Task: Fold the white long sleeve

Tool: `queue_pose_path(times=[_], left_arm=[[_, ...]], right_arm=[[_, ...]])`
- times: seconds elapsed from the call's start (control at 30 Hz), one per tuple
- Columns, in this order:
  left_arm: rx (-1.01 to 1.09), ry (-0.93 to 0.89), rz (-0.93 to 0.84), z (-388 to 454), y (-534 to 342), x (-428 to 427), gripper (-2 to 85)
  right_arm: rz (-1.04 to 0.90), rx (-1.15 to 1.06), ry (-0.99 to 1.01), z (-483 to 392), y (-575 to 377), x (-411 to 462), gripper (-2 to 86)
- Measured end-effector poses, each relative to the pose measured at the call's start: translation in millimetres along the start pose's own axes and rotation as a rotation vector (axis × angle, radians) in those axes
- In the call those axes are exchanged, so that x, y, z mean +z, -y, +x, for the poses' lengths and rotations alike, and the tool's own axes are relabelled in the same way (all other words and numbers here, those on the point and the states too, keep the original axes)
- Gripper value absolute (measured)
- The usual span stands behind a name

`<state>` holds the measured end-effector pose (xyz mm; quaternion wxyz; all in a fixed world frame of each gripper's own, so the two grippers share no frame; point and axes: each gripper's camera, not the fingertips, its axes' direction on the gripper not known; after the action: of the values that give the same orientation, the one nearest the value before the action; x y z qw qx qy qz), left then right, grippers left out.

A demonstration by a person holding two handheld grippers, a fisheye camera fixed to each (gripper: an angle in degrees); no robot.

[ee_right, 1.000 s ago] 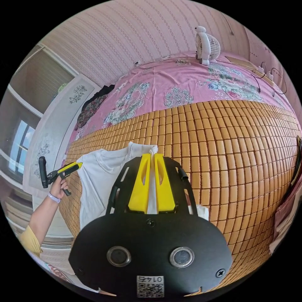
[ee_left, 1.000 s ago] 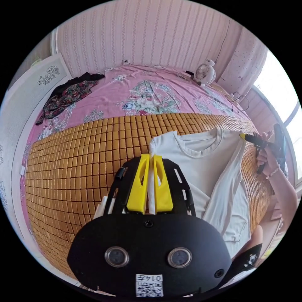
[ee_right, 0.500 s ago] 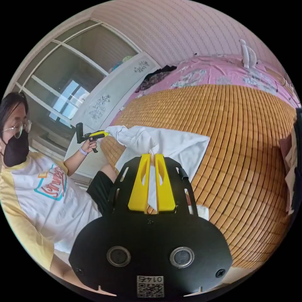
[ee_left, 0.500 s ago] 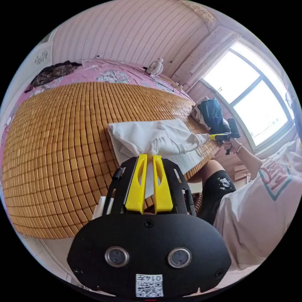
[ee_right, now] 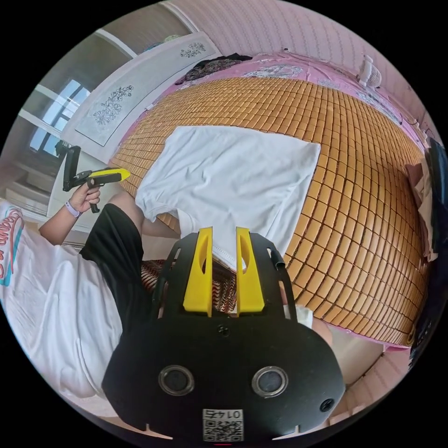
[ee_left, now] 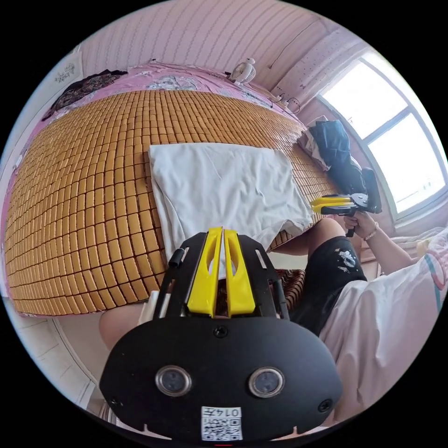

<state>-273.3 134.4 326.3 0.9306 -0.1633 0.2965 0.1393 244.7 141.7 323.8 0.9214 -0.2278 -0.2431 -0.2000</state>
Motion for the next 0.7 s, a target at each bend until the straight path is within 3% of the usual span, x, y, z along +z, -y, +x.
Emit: queue_pose_path(times=[0.1, 0.17, 0.27, 0.43, 0.6, 0.7], left_arm=[[-0.153, 0.075, -0.058, -18, -11, 9, 6.3], [-0.28, 0.028, -0.128, -27, -22, 8, 10.5], [-0.384, -0.087, -0.108, -27, -40, 6, 11.3], [-0.614, -0.242, -0.117, -65, -51, 37, 13.4], [-0.734, -0.165, -0.089, -85, -58, 37, 12.6], [-0.757, -0.212, -0.067, -85, -64, 27, 12.4]], right_arm=[[-0.027, 0.094, 0.003, 8, -7, 8, 10.4], [-0.076, 0.186, -0.035, 19, -15, 13, 12.2], [-0.112, 0.317, 0.001, 39, -30, 13, 14.5], [0.032, 0.64, 0.284, 94, -68, 8, 14.6], [-0.063, 0.727, 0.34, 114, -85, 38, 15.8], [-0.071, 0.766, 0.385, 122, -94, 50, 15.3]])
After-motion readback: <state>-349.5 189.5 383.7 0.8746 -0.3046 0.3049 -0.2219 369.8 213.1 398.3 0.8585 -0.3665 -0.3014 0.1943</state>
